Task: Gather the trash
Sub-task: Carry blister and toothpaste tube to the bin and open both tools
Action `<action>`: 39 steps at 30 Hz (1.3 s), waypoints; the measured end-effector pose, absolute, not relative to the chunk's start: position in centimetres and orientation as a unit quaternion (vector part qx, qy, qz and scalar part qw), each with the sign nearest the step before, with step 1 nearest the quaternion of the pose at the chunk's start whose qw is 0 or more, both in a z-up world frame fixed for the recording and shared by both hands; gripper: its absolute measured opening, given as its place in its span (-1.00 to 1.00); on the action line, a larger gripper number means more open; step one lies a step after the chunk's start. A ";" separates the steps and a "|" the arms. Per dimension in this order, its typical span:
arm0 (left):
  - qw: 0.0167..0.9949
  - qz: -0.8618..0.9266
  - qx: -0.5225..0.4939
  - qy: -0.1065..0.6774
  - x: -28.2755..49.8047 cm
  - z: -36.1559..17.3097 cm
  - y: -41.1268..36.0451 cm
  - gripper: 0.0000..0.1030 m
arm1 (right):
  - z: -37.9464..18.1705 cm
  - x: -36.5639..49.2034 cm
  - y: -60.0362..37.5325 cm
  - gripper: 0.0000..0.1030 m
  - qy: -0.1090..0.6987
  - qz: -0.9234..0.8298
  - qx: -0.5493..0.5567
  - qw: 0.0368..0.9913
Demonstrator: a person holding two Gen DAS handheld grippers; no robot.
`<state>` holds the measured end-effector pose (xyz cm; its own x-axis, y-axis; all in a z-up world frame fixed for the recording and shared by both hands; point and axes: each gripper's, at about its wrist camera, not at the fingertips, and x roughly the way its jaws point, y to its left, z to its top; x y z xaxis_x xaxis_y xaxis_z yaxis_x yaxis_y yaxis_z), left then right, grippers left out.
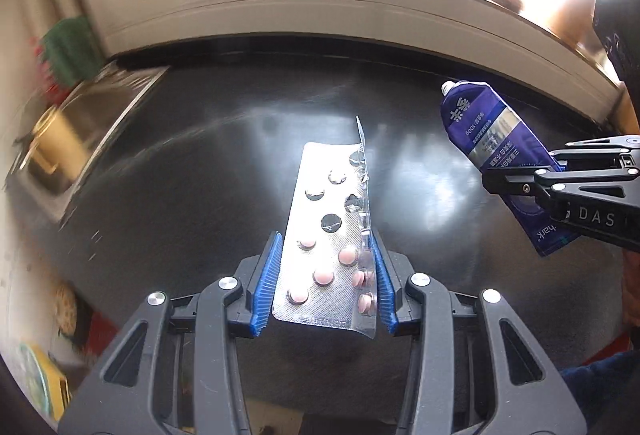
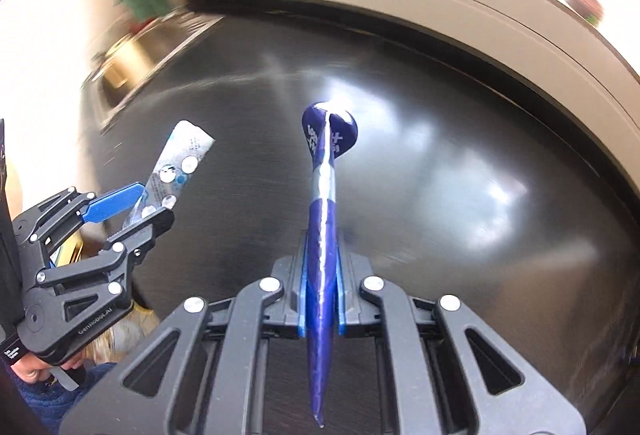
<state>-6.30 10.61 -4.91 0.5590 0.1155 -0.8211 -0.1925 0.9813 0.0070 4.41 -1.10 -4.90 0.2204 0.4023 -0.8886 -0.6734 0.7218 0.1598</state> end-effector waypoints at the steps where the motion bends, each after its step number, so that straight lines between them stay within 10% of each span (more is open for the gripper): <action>1: 0.879 0.109 -0.053 0.461 -7.7 -5.0 12.1 -0.19 | -4.9 3.8 0.9 -0.79 0.514 0.371 -0.144 0.760; 19: 0.756 0.387 -0.255 0.462 -30.4 -12.5 28.2 -0.19 | -10.2 -17.6 27.8 -0.79 0.514 0.631 -0.295 0.501; 39: 0.698 0.415 -0.327 0.484 -34.5 -23.2 37.3 -0.18 | -22.0 -21.7 40.3 -0.79 0.570 0.582 -0.351 0.461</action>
